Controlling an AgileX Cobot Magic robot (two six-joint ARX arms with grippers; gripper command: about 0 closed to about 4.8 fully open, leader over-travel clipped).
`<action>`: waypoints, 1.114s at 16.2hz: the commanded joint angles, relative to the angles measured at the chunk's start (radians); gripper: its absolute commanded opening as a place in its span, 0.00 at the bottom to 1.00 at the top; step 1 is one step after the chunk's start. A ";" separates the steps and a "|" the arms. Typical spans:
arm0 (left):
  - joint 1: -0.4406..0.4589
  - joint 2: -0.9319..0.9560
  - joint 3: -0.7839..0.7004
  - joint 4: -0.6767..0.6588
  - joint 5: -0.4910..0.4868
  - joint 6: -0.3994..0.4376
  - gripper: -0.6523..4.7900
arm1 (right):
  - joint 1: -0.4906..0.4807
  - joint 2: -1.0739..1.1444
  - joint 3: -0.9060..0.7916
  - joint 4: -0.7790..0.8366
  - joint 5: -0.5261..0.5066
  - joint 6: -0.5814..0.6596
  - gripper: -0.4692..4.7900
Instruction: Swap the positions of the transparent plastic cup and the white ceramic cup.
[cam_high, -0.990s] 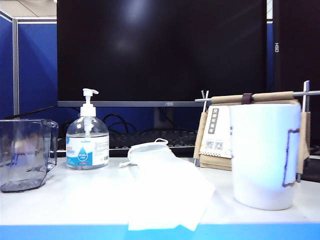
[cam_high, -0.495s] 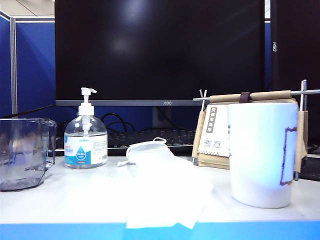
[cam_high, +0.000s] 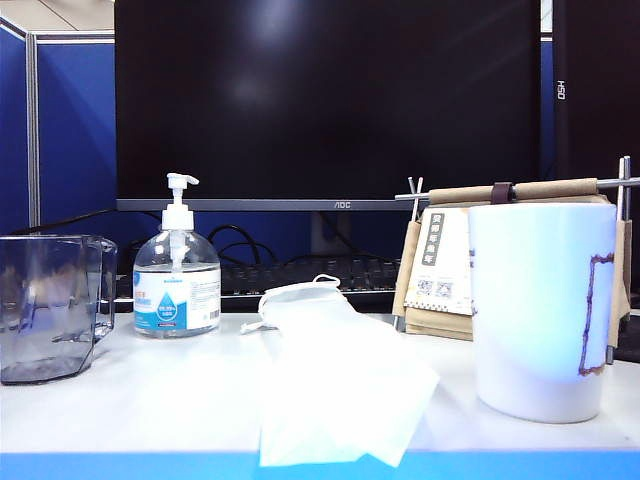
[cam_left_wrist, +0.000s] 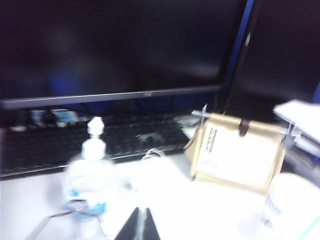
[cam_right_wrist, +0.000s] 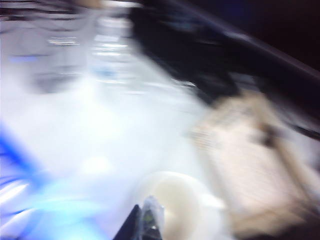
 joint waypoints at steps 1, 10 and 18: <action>0.001 0.000 -0.106 0.082 0.007 -0.042 0.11 | 0.000 -0.001 -0.050 0.115 -0.152 -0.025 0.08; 0.001 -0.001 -0.304 0.089 -0.004 -0.134 0.11 | -0.277 0.001 -0.565 0.732 -0.465 0.155 0.08; 0.001 -0.002 -0.304 0.079 -0.002 -0.134 0.11 | -0.817 0.000 -0.769 1.049 -0.811 0.391 0.08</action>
